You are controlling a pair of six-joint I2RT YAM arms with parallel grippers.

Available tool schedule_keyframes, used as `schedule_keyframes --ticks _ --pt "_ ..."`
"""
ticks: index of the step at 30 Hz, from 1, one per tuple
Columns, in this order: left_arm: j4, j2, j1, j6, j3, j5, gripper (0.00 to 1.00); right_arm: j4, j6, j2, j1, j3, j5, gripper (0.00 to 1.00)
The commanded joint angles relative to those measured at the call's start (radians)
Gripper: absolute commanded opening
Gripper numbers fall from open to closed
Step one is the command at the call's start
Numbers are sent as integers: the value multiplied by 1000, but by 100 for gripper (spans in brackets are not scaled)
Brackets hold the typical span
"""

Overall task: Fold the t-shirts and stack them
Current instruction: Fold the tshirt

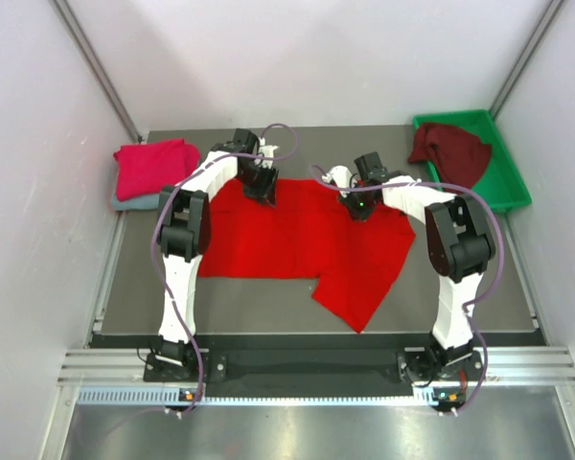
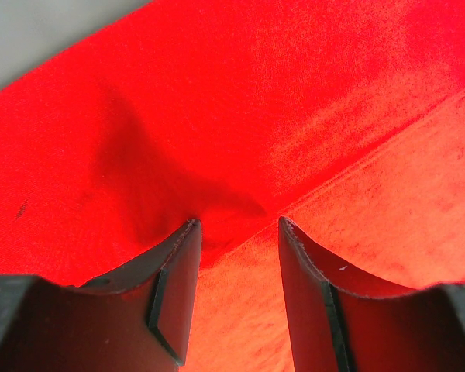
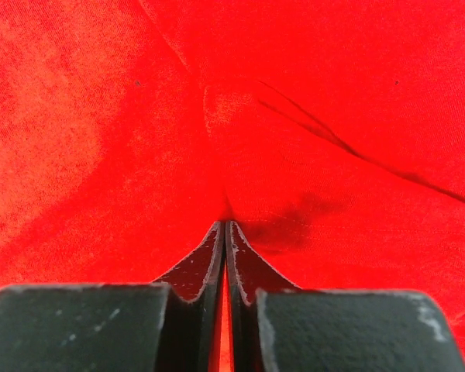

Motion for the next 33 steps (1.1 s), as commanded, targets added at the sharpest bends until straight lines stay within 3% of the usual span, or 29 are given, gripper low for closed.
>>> schedule_keyframes --ticks 1,25,26,29,33 --pt "2 -9 2 -4 -29 -24 50 21 -2 -4 -9 41 -3 0" --pt "21 9 2 -21 -23 15 49 -57 67 -116 -22 80 3 0" --pt "22 11 2 -23 -23 13 49 -59 69 -112 -21 78 9 13" --pt "24 11 0 -24 -23 16 49 -59 75 -95 -21 74 18 32" --pt "22 8 2 -24 -26 13 49 -39 75 -79 -21 66 27 38"
